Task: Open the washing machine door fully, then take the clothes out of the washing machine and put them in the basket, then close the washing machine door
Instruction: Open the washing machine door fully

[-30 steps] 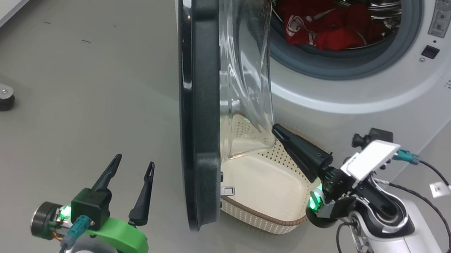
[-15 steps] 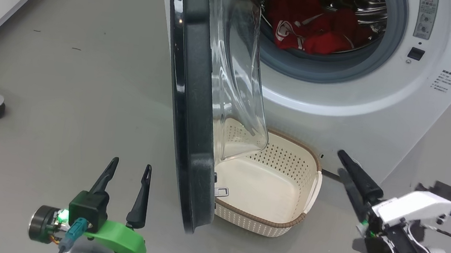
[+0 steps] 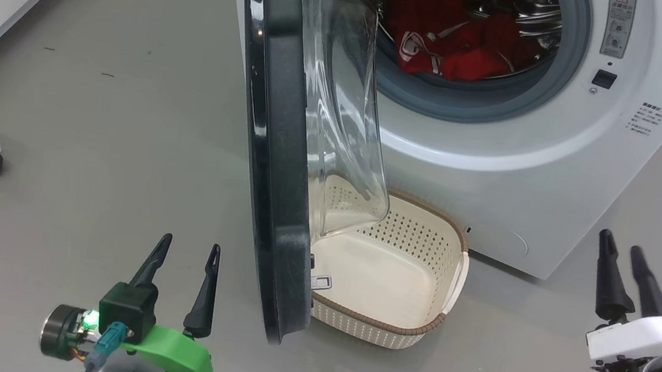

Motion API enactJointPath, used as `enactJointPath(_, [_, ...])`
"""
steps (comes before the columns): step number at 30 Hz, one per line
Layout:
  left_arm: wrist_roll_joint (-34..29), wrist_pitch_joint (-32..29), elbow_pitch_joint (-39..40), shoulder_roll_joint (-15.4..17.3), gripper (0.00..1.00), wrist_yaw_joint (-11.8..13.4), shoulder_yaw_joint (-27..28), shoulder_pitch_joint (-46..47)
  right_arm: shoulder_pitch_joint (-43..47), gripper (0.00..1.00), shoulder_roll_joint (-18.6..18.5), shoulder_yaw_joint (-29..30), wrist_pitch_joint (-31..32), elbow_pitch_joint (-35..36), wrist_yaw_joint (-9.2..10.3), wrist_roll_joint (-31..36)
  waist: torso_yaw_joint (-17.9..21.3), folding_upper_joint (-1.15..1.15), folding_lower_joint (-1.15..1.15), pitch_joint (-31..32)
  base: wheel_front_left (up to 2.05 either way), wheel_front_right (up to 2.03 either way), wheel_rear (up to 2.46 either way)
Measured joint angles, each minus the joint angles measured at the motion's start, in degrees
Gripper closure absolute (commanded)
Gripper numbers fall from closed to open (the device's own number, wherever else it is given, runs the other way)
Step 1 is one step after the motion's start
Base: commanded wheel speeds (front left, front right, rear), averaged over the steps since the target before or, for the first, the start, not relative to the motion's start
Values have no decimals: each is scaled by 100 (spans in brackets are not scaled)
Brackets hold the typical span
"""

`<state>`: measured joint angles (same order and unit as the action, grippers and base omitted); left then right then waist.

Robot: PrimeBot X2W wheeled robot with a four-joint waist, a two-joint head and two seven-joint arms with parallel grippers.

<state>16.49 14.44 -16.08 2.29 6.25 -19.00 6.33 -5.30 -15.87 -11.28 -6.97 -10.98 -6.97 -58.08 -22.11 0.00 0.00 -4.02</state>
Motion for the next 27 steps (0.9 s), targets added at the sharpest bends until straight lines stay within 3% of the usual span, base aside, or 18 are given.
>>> enactJointPath(2, [0, 0, -1, 0, 0, 0, 3, -1, -1, 0, -174, -59, -505, -9, 14, 738, 8, 0, 0, -2, 0, 0, 0])
enactJointPath(5, [0, 0, -1, 0, 0, 0, 10, -1, -1, 0, -322, -201, -929, -8, 204, 1444, 13, 0, 0, -6, 0, 0, 0])
enactJointPath(10, [0, 0, -3, 0, 0, 0, 18, -1, -1, 0, -356, -460, -858, -63, 497, 2245, 26, 0, 0, -10, 0, 0, 0])
enactJointPath(18, [0, 0, -18, 1, 0, 0, 18, -4, 75, 0, -34, -828, -797, -243, 716, 2810, 49, 0, 0, 15, 0, 0, 0])
enactJointPath(27, [0, 0, -36, 1, 0, 0, 19, -12, 113, 0, 268, -720, -795, -162, 866, 3265, 52, 0, 0, 24, 0, 0, 0])
